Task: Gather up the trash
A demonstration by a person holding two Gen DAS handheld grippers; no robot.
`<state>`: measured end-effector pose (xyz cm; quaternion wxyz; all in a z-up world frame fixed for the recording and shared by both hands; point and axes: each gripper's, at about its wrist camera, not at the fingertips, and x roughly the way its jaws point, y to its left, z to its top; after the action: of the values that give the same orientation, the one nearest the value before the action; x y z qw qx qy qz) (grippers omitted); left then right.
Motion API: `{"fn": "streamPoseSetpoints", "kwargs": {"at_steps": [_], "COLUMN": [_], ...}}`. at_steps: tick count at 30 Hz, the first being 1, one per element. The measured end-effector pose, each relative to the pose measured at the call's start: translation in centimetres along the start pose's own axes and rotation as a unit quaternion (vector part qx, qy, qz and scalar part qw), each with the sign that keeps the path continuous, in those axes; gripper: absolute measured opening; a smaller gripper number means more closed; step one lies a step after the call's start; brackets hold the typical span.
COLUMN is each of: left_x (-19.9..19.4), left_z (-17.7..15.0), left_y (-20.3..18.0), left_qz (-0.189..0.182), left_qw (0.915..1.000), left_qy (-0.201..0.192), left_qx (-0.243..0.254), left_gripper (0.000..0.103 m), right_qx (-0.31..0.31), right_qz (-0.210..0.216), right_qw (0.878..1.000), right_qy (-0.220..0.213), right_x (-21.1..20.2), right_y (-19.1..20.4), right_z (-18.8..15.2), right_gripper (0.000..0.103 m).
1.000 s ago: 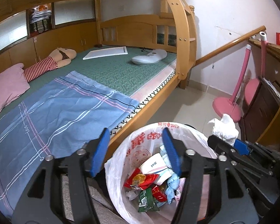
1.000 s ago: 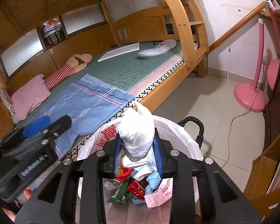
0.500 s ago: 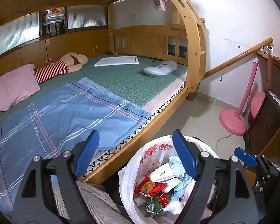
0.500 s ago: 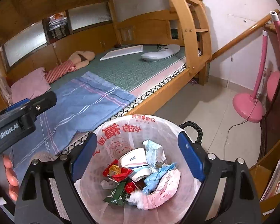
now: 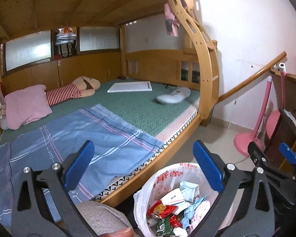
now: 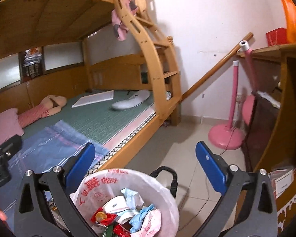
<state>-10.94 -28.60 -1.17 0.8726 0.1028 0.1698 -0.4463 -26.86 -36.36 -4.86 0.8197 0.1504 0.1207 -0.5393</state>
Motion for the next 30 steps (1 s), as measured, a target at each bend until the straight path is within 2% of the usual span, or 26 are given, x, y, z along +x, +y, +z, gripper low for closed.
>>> {"fn": "streamPoseSetpoints", "kwargs": {"at_steps": [11, 21, 30], "left_x": [-3.6, -3.5, -4.0], "left_z": [0.3, 0.0, 0.0], "left_y": [0.2, 1.0, 1.7], "left_qz": [-0.009, -0.017, -0.023], "left_qw": [0.9993, 0.9993, 0.999], "left_qy": [-0.033, -0.033, -0.038], "left_qx": [0.011, 0.002, -0.002], "left_gripper": [0.1, 0.1, 0.1], "right_qx": [0.02, 0.016, 0.02], "right_qz": [-0.037, -0.034, -0.042], "right_qw": [0.999, 0.999, 0.998], "right_qy": [-0.027, -0.018, -0.038], "right_x": [-2.5, -4.4, -6.0], "right_y": [0.7, 2.2, 2.6], "right_z": [1.0, 0.1, 0.3], "right_gripper": [0.1, 0.1, 0.1]}}
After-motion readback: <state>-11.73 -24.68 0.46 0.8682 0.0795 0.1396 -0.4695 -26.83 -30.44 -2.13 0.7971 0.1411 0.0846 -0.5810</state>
